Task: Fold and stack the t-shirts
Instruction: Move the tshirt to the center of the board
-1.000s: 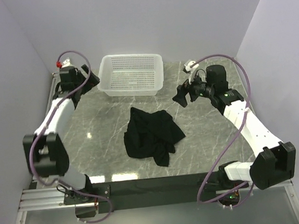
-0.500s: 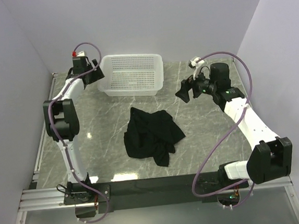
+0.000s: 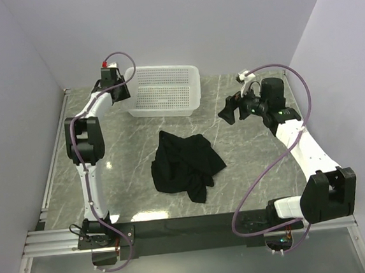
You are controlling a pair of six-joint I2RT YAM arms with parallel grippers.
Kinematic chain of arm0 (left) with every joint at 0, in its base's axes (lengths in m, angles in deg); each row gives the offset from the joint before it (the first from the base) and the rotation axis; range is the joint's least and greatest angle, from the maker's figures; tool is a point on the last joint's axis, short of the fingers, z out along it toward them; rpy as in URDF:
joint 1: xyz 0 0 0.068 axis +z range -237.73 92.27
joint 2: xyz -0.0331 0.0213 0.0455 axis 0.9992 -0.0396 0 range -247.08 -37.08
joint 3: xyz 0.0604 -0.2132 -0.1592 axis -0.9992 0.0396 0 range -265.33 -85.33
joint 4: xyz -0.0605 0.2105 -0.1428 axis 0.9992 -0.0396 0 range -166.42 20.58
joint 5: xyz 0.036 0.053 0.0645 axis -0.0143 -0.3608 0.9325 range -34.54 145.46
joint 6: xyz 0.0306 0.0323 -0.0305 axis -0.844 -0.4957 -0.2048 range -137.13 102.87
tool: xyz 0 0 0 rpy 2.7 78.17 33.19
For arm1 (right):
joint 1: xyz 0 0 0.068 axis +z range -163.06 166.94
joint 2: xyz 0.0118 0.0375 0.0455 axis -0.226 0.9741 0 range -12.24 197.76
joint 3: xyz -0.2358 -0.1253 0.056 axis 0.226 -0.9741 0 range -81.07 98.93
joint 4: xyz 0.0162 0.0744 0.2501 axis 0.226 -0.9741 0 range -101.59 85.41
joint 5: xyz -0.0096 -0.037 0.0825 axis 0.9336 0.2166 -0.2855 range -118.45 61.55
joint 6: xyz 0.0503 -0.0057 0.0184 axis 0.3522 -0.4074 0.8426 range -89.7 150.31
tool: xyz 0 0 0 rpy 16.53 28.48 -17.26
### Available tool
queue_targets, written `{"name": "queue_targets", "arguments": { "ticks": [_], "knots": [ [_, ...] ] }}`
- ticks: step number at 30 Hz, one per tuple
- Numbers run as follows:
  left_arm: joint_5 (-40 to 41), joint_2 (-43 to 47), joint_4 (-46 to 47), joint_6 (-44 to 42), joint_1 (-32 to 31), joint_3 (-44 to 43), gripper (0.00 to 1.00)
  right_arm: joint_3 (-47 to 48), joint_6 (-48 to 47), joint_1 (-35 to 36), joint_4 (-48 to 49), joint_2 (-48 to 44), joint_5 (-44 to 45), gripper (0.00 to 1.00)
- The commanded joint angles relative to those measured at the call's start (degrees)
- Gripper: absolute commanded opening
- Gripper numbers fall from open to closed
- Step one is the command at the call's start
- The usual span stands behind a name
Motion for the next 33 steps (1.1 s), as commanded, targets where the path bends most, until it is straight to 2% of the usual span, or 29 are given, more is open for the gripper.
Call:
{"name": "queue_targets", "arguments": {
  "ticks": [1, 3, 4, 5, 13, 19, 23, 27, 28, 31, 33],
  "knots": [
    [2.5, -0.3, 0.3, -0.2, -0.1, -0.6, 0.29, -0.3, 1.0, -1.0, 2.9, -1.4, -1.0, 0.95],
    [2.8, 1.3, 1.6, 0.1, 0.0, 1.4, 0.16, -0.4, 1.0, -1.3, 3.1, -1.4, -1.1, 0.95],
    [2.8, 2.3, 2.5, 0.0, 0.0, 4.3, 0.03, -0.5, 0.9, -1.5, 3.0, -1.4, -1.1, 0.95],
    [3.1, 3.4, 4.4, -0.3, 0.0, 6.2, 0.01, -0.5, 1.0, -1.6, 3.1, -1.6, -1.1, 0.95],
    [8.1, 23.8, 11.3, 1.0, 0.8, 30.5, 0.0, -1.6, 1.7, -2.6, 3.9, -2.8, -1.9, 0.95],
    [10.3, 39.2, 11.0, 8.6, 6.4, 47.5, 0.0, -2.3, 2.1, -2.8, 4.6, -3.1, -2.3, 0.95],
    [16.0, 48.2, 8.4, 22.1, 10.9, 55.8, 0.0, -2.7, 2.8, -2.8, 5.5, -3.1, -2.5, 0.95],
    [22.3, 55.2, 3.9, 37.7, 11.8, 61.4, 0.0, -2.7, 3.4, -2.9, 6.1, -2.8, -3.2, 0.95],
    [23.8, 55.7, 1.0, 44.4, 12.1, 61.8, 0.0, -2.4, 3.4, -2.9, 6.2, -2.7, -3.2, 0.95],
    [27.6, 56.0, -2.4, 55.6, 12.3, 62.4, 0.0, -2.4, 3.3, -2.8, 6.1, -2.8, -3.3, 0.95],
    [28.9, 54.8, -4.1, 59.4, 12.4, 61.7, 0.0, -2.6, 2.9, -2.9, 5.8, -3.1, -3.3, 0.95]
  ]
}}
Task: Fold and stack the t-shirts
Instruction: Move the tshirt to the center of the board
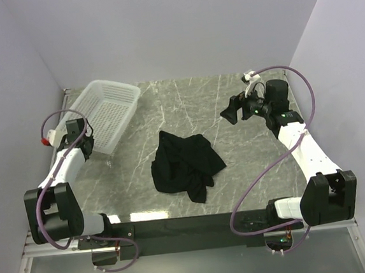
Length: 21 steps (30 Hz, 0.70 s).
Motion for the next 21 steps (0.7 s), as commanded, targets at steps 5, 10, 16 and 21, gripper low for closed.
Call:
{"name": "queue_targets", "arguments": {
  "ticks": [5, 10, 16, 21],
  "knots": [
    [9.0, -3.6, -4.3, 25.4, 0.9, -3.6, 0.0, -0.4, -0.3, -0.5, 2.0, -2.5, -0.8, 0.95],
    [11.0, -9.3, -7.3, 29.2, 1.9, -9.2, 0.0, -0.5, -0.6, -0.8, 1.6, -2.8, -0.4, 0.95],
    [9.6, -16.9, -5.2, 27.3, 2.4, -13.9, 0.03, -0.2, -1.3, -1.4, 1.1, -2.7, -0.2, 0.95],
    [5.9, -20.7, -5.9, 23.8, 3.2, -18.2, 0.44, 0.0, -4.2, -1.4, -0.6, -2.7, -0.2, 0.95]
  ]
}}
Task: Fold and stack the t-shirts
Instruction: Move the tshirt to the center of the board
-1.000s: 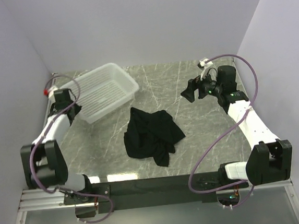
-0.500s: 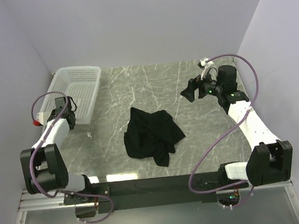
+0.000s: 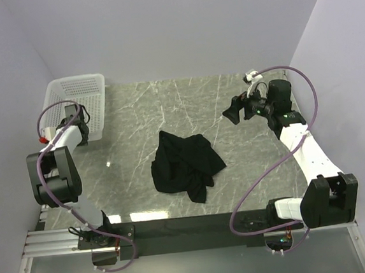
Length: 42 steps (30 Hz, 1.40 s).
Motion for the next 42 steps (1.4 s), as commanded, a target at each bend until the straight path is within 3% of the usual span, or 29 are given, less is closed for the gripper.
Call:
{"name": "queue_targets", "arguments": {
  "ticks": [1, 2, 5, 7, 10, 14, 18, 23, 26, 27, 30, 32, 36, 42],
  "knots": [
    [-3.0, -1.5, -0.3, -2.3, 1.0, -3.2, 0.52, 0.1, -5.0, -0.5, -0.8, -1.5, -0.7, 0.95],
    [-5.2, -1.3, 0.5, -3.6, 1.0, -3.5, 0.67, 0.1, -6.8, -0.5, -2.4, -1.5, -2.2, 0.95],
    [-7.7, 0.7, 1.2, -10.3, 1.4, -3.8, 0.82, 0.0, -17.5, -0.4, -7.1, -1.4, -9.2, 0.95],
    [-9.3, 3.6, 1.0, -14.8, 1.4, -3.2, 0.86, -0.1, -29.7, -0.2, -11.1, -0.9, -13.4, 0.95],
    [-11.1, 9.9, 1.3, -21.1, 1.4, 0.1, 0.93, 1.8, -43.8, 0.9, -25.5, 1.1, -18.8, 0.95],
    [-15.4, 20.0, 2.9, -29.7, 1.4, 6.6, 1.0, 4.2, -50.1, 6.2, -34.6, 4.6, -18.6, 0.93],
    [-23.7, 30.2, 5.2, -42.7, 1.3, 11.9, 0.99, 3.0, -47.3, 10.1, -35.6, 5.3, -17.4, 0.93],
    [-40.9, 39.8, 11.5, -54.6, -1.2, 17.7, 0.99, -1.1, -31.6, 11.1, -25.7, 2.1, -12.3, 0.93],
    [-43.8, 39.3, 13.2, -62.5, -10.1, 17.1, 0.99, -3.1, -27.4, 9.3, -22.8, 0.3, -10.9, 0.92],
    [-45.0, 38.9, 14.1, -64.7, -16.9, 16.9, 0.99, -3.5, -27.1, 8.9, -22.5, -0.2, -10.5, 0.92],
    [-46.4, 35.5, 15.3, -71.7, -27.7, 14.9, 1.0, -4.3, -26.9, 7.6, -22.7, -1.6, -8.8, 0.92],
    [-47.8, 31.5, 13.7, -75.3, -31.6, 11.6, 0.99, -4.6, -26.7, 6.4, -23.2, -2.7, -8.5, 0.91],
    [-50.2, 24.9, 9.6, -76.6, -38.8, 6.4, 0.99, -6.3, -25.3, 4.7, -23.1, -5.1, -8.0, 0.91],
    [-46.7, 20.7, 11.3, -69.3, -46.8, 4.5, 0.98, -9.2, -23.7, 1.9, -22.0, -8.8, -7.7, 0.91]
  ]
}}
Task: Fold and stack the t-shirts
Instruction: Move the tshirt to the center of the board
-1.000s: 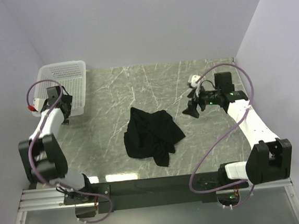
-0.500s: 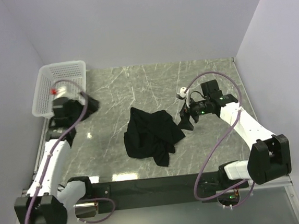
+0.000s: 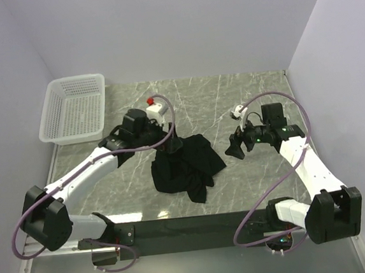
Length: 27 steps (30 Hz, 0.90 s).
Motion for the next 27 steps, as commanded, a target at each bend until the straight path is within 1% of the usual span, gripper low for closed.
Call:
{"name": "queue_targets", "arguments": {
  "ticks": [1, 3, 5, 7, 8, 9, 11, 12, 16, 18, 19, 21, 22, 23, 25, 27],
  "knots": [
    [2.2, -1.3, 2.6, 3.4, -4.9, -1.4, 0.97, -0.9, 1.7, -1.7, 1.8, -3.2, 0.7, 0.91],
    [2.6, -1.9, 3.4, 6.3, -8.0, -1.2, 0.95, -1.4, 1.5, -2.5, 1.4, -4.0, 0.8, 0.91],
    [5.6, -3.1, 3.2, 8.8, -10.0, -1.7, 0.93, -1.9, 1.2, -2.7, 1.1, -4.9, 1.0, 0.91],
    [9.1, -5.3, 0.9, 9.9, -12.4, -3.2, 0.91, -2.4, 1.3, -3.0, 1.2, -5.8, 1.1, 0.91],
    [10.6, -6.5, -0.4, 11.5, -12.9, -4.0, 0.88, -2.6, 1.4, -3.1, 1.2, -6.0, 1.0, 0.91],
    [14.3, -9.1, -1.7, 12.7, -13.5, -4.9, 0.84, -2.7, 1.6, -3.0, 1.2, -6.2, 1.1, 0.91],
    [16.7, -12.1, -6.7, 14.5, -13.9, -8.0, 0.79, -2.8, 1.8, -3.3, 1.3, -6.5, 1.0, 0.91],
    [20.0, -14.8, -8.0, 15.1, -14.7, -8.9, 0.77, -2.8, 2.0, -3.3, 1.3, -6.6, 0.9, 0.91],
    [23.5, -18.2, -9.5, 16.6, -15.8, -12.3, 0.69, -3.0, 2.0, -3.4, 1.3, -6.9, 0.7, 0.91],
    [25.3, -18.9, -10.0, 16.9, -16.1, -13.2, 0.61, -3.0, 1.9, -3.6, 1.2, -7.1, 0.6, 0.91],
    [26.5, -19.1, -10.2, 16.8, -16.2, -14.4, 0.43, -3.1, 1.9, -3.5, 1.2, -7.3, 0.6, 0.91],
    [27.6, -19.1, -11.1, 16.8, -16.3, -15.8, 0.23, -3.4, 2.2, -3.6, 1.3, -7.7, 0.8, 0.91],
    [27.3, -18.9, -11.2, 16.7, -16.3, -16.1, 0.09, -3.4, 2.2, -3.7, 1.5, -8.1, 0.7, 0.91],
    [27.2, -18.4, -11.3, 16.7, -16.2, -16.7, 0.05, -3.4, 2.3, -3.7, 1.5, -8.3, 0.8, 0.91],
    [26.4, -16.5, -11.2, 17.2, -16.1, -18.3, 0.01, -3.4, 2.4, -3.9, 1.6, -8.5, 0.9, 0.91],
    [26.0, -14.0, -10.9, 18.5, -15.5, -19.8, 0.01, -3.2, 2.6, -3.8, 1.7, -8.6, 1.0, 0.91]
  ]
}}
